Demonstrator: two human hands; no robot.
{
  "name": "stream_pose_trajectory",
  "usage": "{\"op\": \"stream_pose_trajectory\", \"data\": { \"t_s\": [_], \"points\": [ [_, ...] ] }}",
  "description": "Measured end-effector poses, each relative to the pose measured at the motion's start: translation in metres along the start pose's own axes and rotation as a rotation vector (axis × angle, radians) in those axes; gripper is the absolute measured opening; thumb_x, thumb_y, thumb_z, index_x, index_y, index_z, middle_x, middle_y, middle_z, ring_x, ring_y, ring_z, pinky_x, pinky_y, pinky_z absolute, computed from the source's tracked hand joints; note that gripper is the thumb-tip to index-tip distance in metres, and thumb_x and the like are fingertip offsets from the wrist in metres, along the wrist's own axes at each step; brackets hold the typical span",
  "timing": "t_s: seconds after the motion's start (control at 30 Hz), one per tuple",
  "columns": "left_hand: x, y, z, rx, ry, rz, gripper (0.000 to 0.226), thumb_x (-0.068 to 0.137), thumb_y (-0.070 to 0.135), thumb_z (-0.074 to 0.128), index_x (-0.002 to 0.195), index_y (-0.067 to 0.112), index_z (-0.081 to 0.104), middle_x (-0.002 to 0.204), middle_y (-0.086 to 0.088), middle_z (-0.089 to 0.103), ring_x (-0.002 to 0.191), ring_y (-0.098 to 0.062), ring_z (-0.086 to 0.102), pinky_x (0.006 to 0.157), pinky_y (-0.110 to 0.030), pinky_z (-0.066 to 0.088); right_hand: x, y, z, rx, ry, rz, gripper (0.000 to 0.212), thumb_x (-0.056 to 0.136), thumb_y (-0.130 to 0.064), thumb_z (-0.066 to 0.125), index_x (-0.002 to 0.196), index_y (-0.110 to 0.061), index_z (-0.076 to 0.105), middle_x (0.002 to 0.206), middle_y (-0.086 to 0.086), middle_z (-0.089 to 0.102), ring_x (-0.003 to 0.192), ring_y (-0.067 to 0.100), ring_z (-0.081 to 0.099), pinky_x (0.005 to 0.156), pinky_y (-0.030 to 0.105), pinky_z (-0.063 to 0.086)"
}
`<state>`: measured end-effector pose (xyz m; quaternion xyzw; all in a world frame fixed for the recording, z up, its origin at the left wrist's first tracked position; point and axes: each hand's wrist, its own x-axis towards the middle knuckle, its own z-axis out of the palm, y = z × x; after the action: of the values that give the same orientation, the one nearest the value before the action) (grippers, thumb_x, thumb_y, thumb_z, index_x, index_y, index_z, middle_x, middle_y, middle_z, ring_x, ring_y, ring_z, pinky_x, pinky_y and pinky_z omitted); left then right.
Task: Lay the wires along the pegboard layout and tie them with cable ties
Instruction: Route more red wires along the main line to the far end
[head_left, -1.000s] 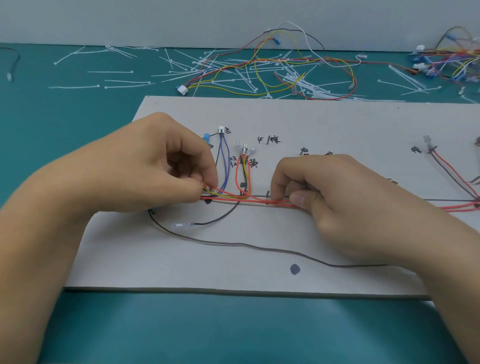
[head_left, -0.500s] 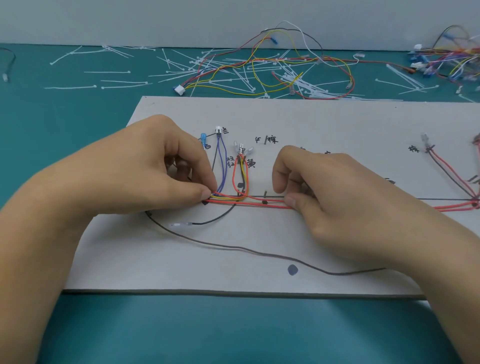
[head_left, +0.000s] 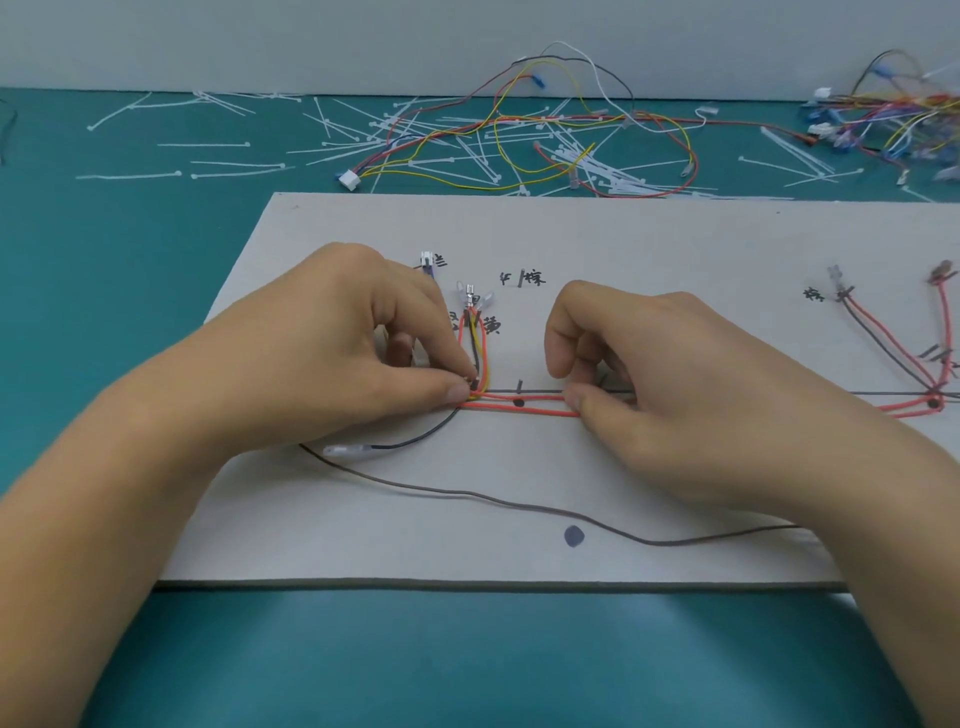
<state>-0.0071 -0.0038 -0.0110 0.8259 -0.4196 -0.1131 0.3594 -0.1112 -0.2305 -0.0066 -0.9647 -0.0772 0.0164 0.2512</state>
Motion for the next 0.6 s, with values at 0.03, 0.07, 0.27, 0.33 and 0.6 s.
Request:
{"op": "stream_pose_trajectory", "data": {
  "t_s": [0.03, 0.07, 0.27, 0.33, 0.6],
  "points": [
    [0.001, 0.001, 0.002, 0.021, 0.02, -0.001, 0.007, 0.078, 0.03, 0.087, 0.078, 0.035, 0.083, 0.084, 0.01, 0.075, 0.07, -0.019, 0.065, 0.067, -0.032, 0.051, 0.0, 0.001, -0.001, 0.003, -0.001, 0.001, 0.027, 0.091, -0.015, 0.059, 0.092, -0.039, 0.047, 0.087, -0.021, 0.058, 0.079, 0.0, 0.054, 0.063, 0.02, 0.041],
    [0.001, 0.001, 0.003, 0.044, 0.042, 0.001, 0.006, 0.077, 0.034, 0.088, 0.077, 0.035, 0.082, 0.081, 0.012, 0.075, 0.07, -0.019, 0.066, 0.066, -0.032, 0.051, 0.0, 0.001, -0.002, 0.011, 0.0, 0.003, 0.027, 0.091, -0.015, 0.06, 0.092, -0.038, 0.047, 0.088, -0.022, 0.058, 0.08, 0.001, 0.054, 0.064, 0.019, 0.042],
    [0.0, 0.008, 0.01, 0.14, 0.073, 0.037, 0.013, 0.075, 0.018, 0.084, 0.07, 0.026, 0.076, 0.064, 0.011, 0.07, 0.062, -0.015, 0.067, 0.058, -0.023, 0.05, 0.0, 0.0, -0.003, 0.046, 0.061, -0.017, 0.027, 0.084, -0.008, 0.064, 0.087, -0.033, 0.053, 0.073, -0.011, 0.061, 0.074, 0.009, 0.057, 0.065, 0.024, 0.046],
    [0.001, 0.008, 0.01, 0.145, 0.075, 0.02, 0.016, 0.075, 0.015, 0.086, 0.069, 0.026, 0.075, 0.064, 0.011, 0.069, 0.061, -0.015, 0.066, 0.057, -0.023, 0.05, 0.001, 0.001, -0.004, 0.043, 0.076, -0.022, 0.026, 0.083, -0.006, 0.067, 0.086, -0.03, 0.056, 0.074, -0.012, 0.062, 0.075, 0.01, 0.058, 0.065, 0.02, 0.046],
    [0.012, 0.021, 0.006, 0.234, -0.005, 0.032, 0.014, 0.073, 0.031, 0.084, 0.084, 0.033, 0.075, 0.075, 0.016, 0.067, 0.071, -0.01, 0.064, 0.062, -0.017, 0.046, 0.0, 0.012, -0.011, 0.041, 0.073, 0.032, 0.02, 0.08, -0.016, 0.079, 0.083, -0.03, 0.065, 0.079, -0.012, 0.065, 0.078, 0.007, 0.062, 0.068, 0.016, 0.046]
  ]
}}
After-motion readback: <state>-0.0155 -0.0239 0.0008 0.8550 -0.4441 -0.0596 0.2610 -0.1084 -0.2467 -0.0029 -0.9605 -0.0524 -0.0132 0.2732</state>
